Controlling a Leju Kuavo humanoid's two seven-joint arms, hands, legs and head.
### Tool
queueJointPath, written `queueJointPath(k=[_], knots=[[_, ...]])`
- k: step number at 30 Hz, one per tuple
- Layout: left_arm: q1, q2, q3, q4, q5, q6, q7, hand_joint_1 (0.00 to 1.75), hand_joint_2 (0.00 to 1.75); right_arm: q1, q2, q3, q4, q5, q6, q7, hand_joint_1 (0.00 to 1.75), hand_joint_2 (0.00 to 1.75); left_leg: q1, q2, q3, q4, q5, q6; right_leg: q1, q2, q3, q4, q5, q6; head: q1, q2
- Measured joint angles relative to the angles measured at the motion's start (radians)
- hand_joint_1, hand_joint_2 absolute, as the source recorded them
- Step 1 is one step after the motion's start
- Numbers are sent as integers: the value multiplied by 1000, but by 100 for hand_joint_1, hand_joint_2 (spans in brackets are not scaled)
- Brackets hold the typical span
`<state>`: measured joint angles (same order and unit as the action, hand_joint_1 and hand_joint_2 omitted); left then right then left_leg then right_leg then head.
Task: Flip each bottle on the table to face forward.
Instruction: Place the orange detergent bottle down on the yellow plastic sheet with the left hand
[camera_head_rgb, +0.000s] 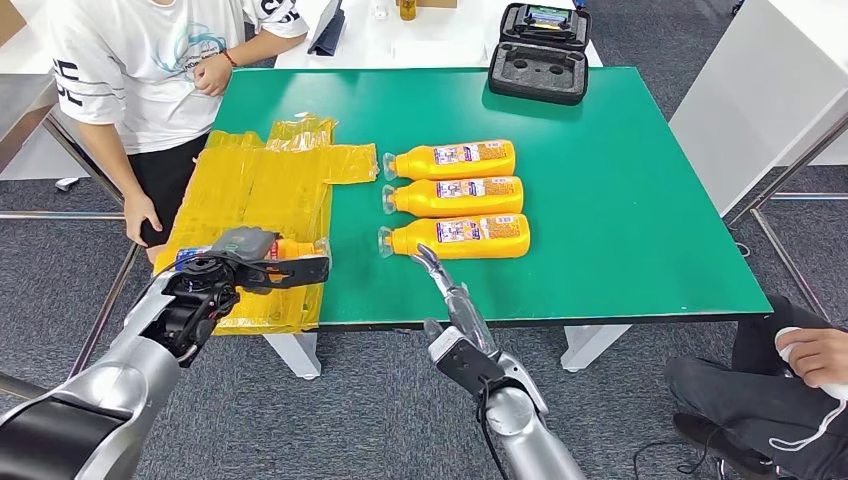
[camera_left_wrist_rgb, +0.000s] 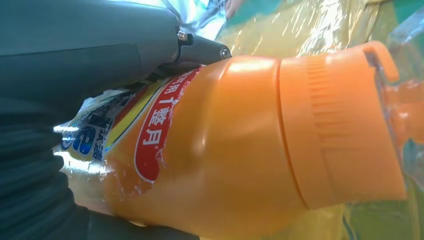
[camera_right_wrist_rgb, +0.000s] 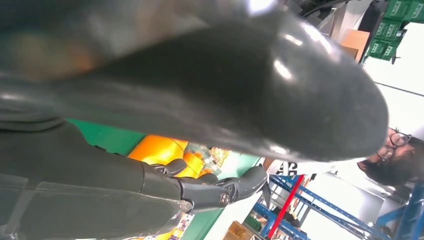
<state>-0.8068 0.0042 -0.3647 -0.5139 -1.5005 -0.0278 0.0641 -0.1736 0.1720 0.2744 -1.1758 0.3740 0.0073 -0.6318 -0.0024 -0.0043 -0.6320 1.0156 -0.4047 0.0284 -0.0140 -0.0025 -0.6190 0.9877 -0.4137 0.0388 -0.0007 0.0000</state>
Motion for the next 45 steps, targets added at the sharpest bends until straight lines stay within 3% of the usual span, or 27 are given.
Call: queueJointPath(k=[12,33,40,45], knots=[[-28,-1,62,62,29,5,-45,174,175,-14,0,1,45,0,-8,-4,0,0,0,0,0,0,0,0,0,0,0,0,0,0,0,0],[-32,-3,63,78,23,10,-43,174,175,-14,6,1,59,0,-8,-4,0,0,0,0,0,0,0,0,0,0,0,0,0,0,0,0],[-31,-6,63,82,6,35,-28,145,175,-14,6,1,61,0,-8,-4,0,0,0,0,0,0,0,0,0,0,0,0,0,0,0,0],[-26,-8,63,87,-10,52,-12,144,175,-15,6,1,66,0,-8,-4,0,0,0,0,0,0,0,0,0,0,0,0,0,0,0,0]])
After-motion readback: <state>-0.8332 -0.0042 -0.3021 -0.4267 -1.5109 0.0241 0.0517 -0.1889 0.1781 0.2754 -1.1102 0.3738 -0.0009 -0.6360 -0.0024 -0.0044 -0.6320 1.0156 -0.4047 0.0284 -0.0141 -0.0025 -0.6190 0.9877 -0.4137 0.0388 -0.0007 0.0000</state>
